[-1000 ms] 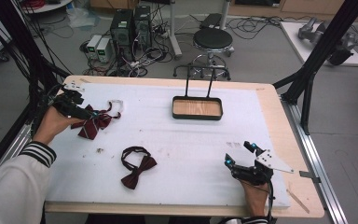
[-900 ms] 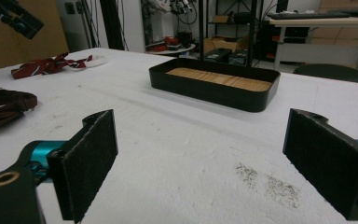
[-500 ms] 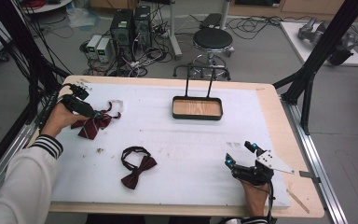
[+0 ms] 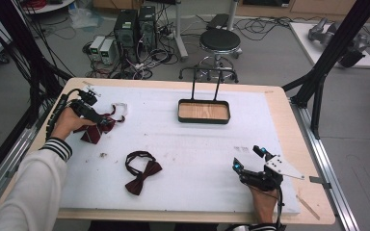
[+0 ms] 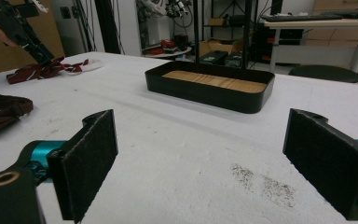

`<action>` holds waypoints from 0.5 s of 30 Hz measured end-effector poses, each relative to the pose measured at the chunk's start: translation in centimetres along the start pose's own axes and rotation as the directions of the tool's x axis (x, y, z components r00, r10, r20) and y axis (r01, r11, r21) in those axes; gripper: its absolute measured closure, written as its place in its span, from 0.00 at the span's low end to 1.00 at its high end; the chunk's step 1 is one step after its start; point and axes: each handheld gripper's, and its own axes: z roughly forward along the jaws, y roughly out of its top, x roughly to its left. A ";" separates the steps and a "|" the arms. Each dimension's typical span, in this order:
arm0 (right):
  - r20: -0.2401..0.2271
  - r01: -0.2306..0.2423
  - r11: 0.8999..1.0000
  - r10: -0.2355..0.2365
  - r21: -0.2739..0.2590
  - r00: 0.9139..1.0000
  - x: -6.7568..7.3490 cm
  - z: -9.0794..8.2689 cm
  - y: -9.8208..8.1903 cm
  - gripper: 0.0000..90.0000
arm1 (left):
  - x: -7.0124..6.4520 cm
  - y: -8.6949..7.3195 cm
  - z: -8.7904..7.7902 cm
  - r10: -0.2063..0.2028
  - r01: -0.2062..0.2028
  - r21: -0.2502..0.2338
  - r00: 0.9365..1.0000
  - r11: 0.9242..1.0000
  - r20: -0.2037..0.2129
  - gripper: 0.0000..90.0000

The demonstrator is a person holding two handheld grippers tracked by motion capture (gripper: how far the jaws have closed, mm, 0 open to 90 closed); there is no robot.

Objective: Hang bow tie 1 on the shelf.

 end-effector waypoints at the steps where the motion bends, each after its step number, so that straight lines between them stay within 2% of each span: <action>1: 0.001 -0.001 1.000 0.001 0.000 1.000 0.0 0.0 0.0 0.10 | -0.1 0.0 0.2 -0.001 0.001 0.020 1.000 1.000 -0.004 0.36; 5: -0.001 -0.002 1.000 0.002 0.000 1.000 0.0 0.0 0.0 0.10 | -0.1 0.1 0.4 -0.005 0.006 0.039 1.000 0.999 -0.014 0.39; 6: -0.001 0.003 1.000 -0.003 -0.001 1.000 0.0 0.0 0.0 0.10 | -0.1 0.1 0.6 -0.009 0.010 0.039 1.000 0.999 -0.028 0.40; 15: -0.003 0.003 1.000 -0.003 0.000 1.000 0.0 0.0 0.0 0.10 | 0.2 0.2 0.7 -0.044 0.045 0.038 0.999 0.998 -0.025 0.45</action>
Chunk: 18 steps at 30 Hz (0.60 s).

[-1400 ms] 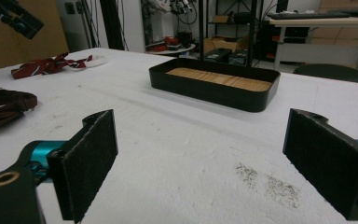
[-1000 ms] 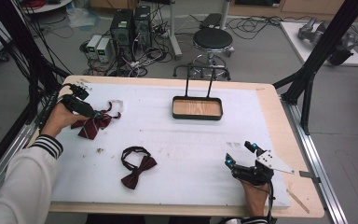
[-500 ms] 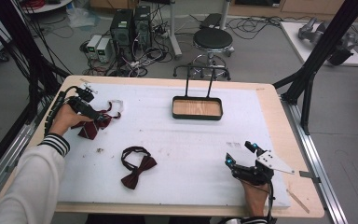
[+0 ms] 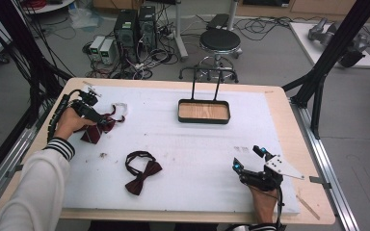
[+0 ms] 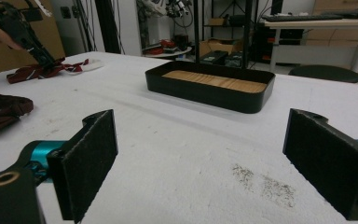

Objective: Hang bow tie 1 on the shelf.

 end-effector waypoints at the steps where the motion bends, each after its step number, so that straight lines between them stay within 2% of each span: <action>1: 0.000 0.001 1.000 -0.001 0.000 1.000 0.0 0.0 0.0 0.10 | 0.0 0.0 0.0 0.000 0.000 0.000 1.000 1.000 0.000 0.45; 7: 0.000 0.002 1.000 -0.002 0.001 1.000 0.0 0.0 0.0 0.10 | -0.1 0.1 0.2 0.005 -0.005 0.011 1.000 1.000 -0.019 0.49; 18: 0.000 0.002 1.000 -0.002 0.004 1.000 0.0 0.1 0.0 0.10 | -0.4 0.2 0.6 0.024 -0.022 0.025 0.996 0.999 -0.084 0.65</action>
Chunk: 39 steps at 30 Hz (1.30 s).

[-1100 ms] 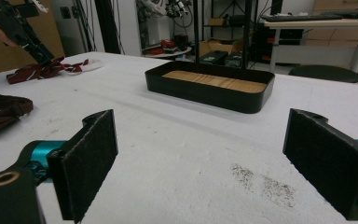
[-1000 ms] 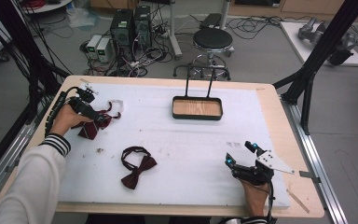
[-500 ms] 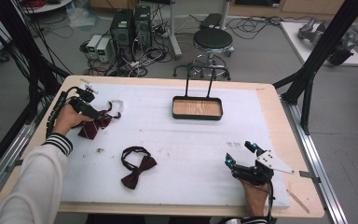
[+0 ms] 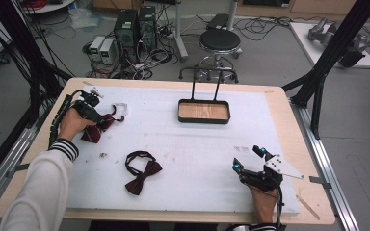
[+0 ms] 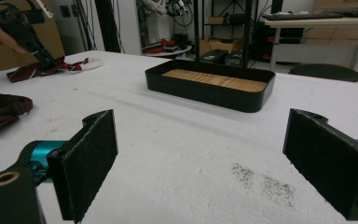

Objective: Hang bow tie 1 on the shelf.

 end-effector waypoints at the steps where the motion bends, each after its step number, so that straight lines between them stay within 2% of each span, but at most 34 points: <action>1: 0.000 0.002 1.000 -0.002 0.000 1.000 0.0 0.0 0.0 0.10 | 0.0 0.0 0.0 0.007 -0.007 -0.002 1.000 1.000 -0.003 0.66; 5: 0.001 0.002 1.000 -0.002 -0.001 1.000 0.0 0.0 0.0 0.10 | -0.2 -0.1 0.0 0.023 -0.023 -0.005 1.000 1.000 -0.016 0.68; 13: 0.003 0.005 1.000 -0.005 -0.002 1.000 0.0 0.0 0.0 0.10 | -0.3 -0.3 -0.2 0.027 -0.027 -0.019 0.999 0.999 -0.026 0.71; 17: -0.001 -0.005 1.000 0.005 0.006 1.000 0.0 0.0 0.0 0.10 | -0.2 -0.6 -0.6 0.023 -0.023 -0.036 1.000 0.999 -0.005 0.72; 20: 0.000 0.000 1.000 0.000 0.005 1.000 -0.1 0.1 0.0 0.10 | -0.1 -0.8 -1.0 0.014 -0.013 -0.068 1.000 0.998 0.008 0.73; 22: -0.001 -0.005 1.000 0.005 0.008 1.000 0.0 0.1 0.0 0.10 | -0.1 -0.9 -1.4 0.022 -0.021 -0.080 1.000 0.997 0.008 0.74; 25: 0.001 -0.001 1.000 0.001 0.005 1.000 -0.1 0.1 0.0 0.10 | -0.1 -0.9 -1.9 0.029 -0.028 -0.114 1.000 0.993 0.008 0.74; 27: 0.001 -0.002 1.000 0.002 0.005 1.000 -0.1 0.1 0.0 0.10 | -0.3 -1.0 -2.4 0.032 -0.031 -0.150 0.999 0.988 0.002 0.74; 28: 0.001 -0.001 1.000 0.001 0.004 1.000 -0.1 0.1 0.0 0.10 | -0.3 -1.0 -2.4 0.032 -0.031 -0.150 0.999 0.988 0.002 0.74; 31: 0.001 -0.004 1.000 0.004 0.007 1.000 0.0 0.0 0.0 0.10 | -0.7 -0.9 -3.6 0.049 -0.049 -0.209 0.999 0.977 -0.004 0.74; 33: 0.002 0.001 1.000 -0.001 0.004 1.000 -0.1 0.1 0.0 0.10 | -0.8 -0.9 -3.8 0.052 -0.053 -0.219 0.999 0.974 -0.008 0.74; 34: 0.000 -0.003 1.000 0.003 0.007 1.000 0.0 0.1 0.0 0.10 | -1.0 -0.9 -4.2 0.057 -0.057 -0.237 0.998 0.970 -0.008 0.74; 39: 0.000 -0.002 1.000 0.002 0.006 1.000 0.0 0.1 0.0 0.10 | -1.4 -0.9 -4.6 0.073 -0.075 -0.253 0.997 0.964 -0.017 0.74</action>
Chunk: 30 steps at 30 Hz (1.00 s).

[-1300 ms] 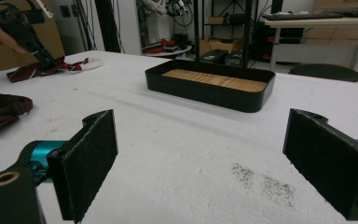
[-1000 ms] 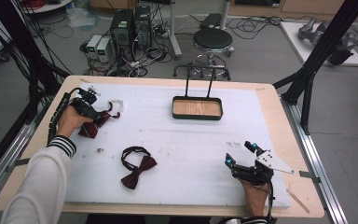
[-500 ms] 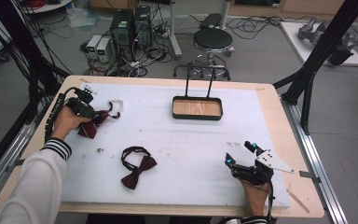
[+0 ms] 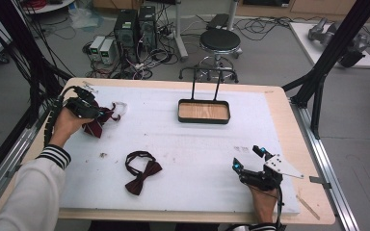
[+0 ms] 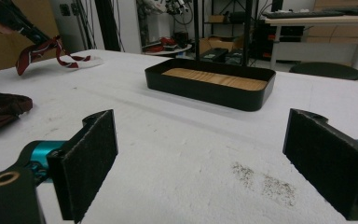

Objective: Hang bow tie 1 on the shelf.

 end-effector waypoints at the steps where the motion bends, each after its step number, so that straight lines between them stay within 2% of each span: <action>1: 0.000 0.000 1.000 0.000 0.000 1.000 0.0 0.0 0.0 0.10 | 0.0 0.0 -0.1 0.001 -0.001 -0.003 1.000 1.000 -0.004 0.74; 2: 0.000 -0.001 1.000 0.001 0.001 1.000 0.0 0.0 0.0 0.10 | -0.1 0.1 -0.3 -0.002 0.002 -0.030 1.000 1.000 0.003 0.74; 3: 0.000 -0.001 1.000 0.001 0.001 1.000 0.0 0.0 0.0 0.10 | -0.1 0.1 -0.3 -0.002 0.002 -0.030 1.000 1.000 0.003 0.74; 4: 0.002 0.002 1.000 -0.002 -0.001 1.000 0.0 0.0 0.0 0.10 | -0.2 0.2 -0.6 -0.005 0.006 -0.056 1.000 0.998 0.020 0.74; 6: 0.001 0.001 1.000 -0.001 -0.001 1.000 0.0 0.0 0.0 0.10 | -0.3 0.3 -0.8 -0.012 0.016 -0.076 0.998 0.997 0.056 0.74; 7: 0.001 0.001 1.000 -0.001 -0.001 1.000 0.0 0.0 0.0 0.10 | -0.3 0.3 -0.8 -0.012 0.016 -0.076 0.998 0.997 0.056 0.74; 8: -0.001 -0.001 1.000 0.001 0.000 1.000 0.0 0.0 0.0 0.10 | -0.6 0.5 -1.0 -0.005 0.011 -0.091 0.997 0.996 0.073 0.74; 13: 0.000 -0.008 1.000 0.008 0.003 1.000 0.0 0.0 0.0 0.10 | -1.3 0.9 -1.6 0.000 0.014 -0.134 0.994 0.991 0.106 0.74; 16: 0.000 -0.008 1.000 0.008 0.003 1.000 0.0 0.0 0.0 0.10 | -1.9 1.3 -2.0 0.020 -0.002 -0.156 0.993 0.988 0.118 0.74; 23: 0.002 -0.004 1.000 0.004 0.001 1.000 0.0 0.0 0.0 0.10 | -3.7 3.2 -3.5 0.067 -0.030 -0.228 0.985 0.973 0.158 0.74; 30: -0.001 -0.004 1.000 0.004 0.002 1.000 0.0 0.0 0.0 0.10 | -5.5 5.1 -4.3 0.122 -0.070 -0.279 0.977 0.958 0.172 0.74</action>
